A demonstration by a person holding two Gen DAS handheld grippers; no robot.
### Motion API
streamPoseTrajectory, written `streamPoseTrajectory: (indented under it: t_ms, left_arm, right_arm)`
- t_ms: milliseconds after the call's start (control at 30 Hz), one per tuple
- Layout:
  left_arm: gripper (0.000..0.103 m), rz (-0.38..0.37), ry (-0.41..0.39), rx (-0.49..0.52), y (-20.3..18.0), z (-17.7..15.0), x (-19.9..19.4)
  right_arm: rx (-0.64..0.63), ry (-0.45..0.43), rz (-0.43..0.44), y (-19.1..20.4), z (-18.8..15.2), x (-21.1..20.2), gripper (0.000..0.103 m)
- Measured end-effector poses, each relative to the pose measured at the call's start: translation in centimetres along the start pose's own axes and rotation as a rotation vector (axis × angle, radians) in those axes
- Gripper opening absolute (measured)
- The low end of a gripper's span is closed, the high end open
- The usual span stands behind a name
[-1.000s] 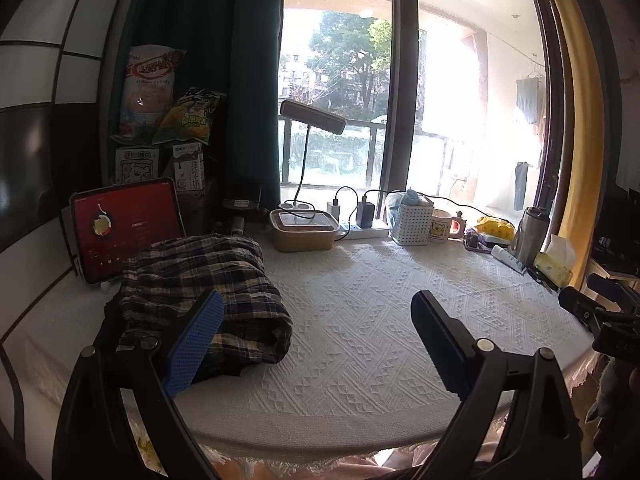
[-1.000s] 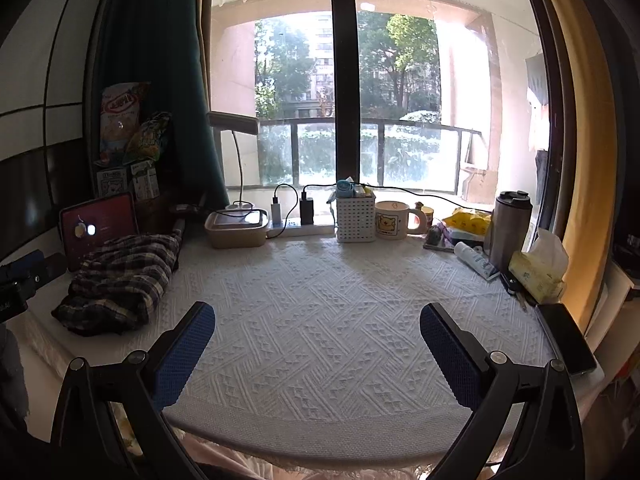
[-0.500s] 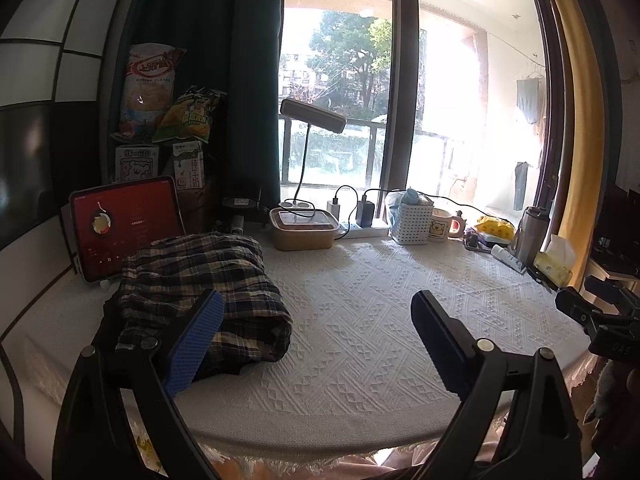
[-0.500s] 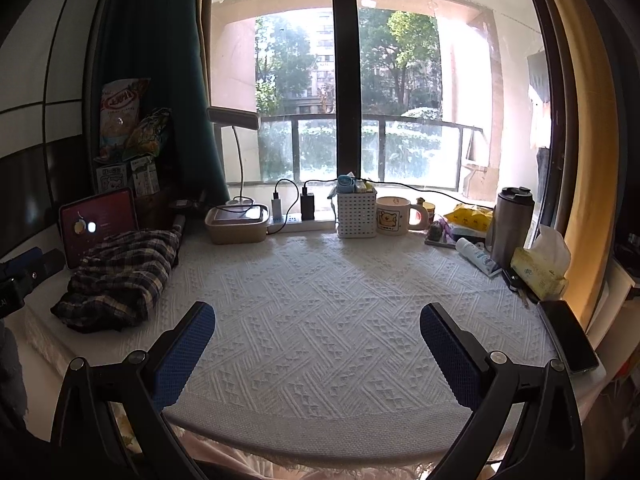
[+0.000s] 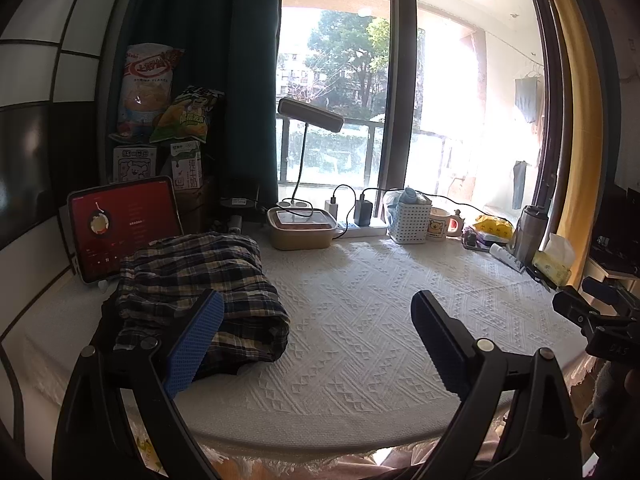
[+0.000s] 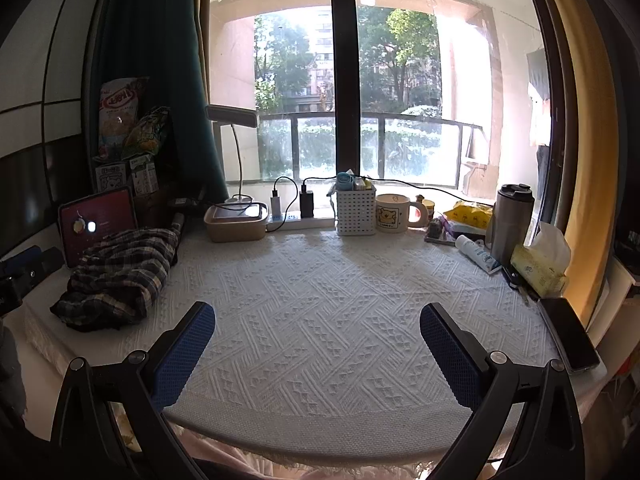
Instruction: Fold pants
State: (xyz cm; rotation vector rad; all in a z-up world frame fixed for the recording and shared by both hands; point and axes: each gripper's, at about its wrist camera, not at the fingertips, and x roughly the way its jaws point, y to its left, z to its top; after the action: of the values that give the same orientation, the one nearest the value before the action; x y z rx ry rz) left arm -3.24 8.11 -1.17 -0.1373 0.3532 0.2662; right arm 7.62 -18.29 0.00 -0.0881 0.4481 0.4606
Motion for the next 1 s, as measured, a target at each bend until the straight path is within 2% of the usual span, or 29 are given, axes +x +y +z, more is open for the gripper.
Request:
streamPoseTrajectory:
  t_ms: [1000]
  left_arm:
    - [0.094, -0.004, 0.000, 0.001, -0.10, 0.03, 0.08]
  right_arm:
    - [-0.004, 0.005, 0.005, -0.28, -0.06, 0.25, 0.103]
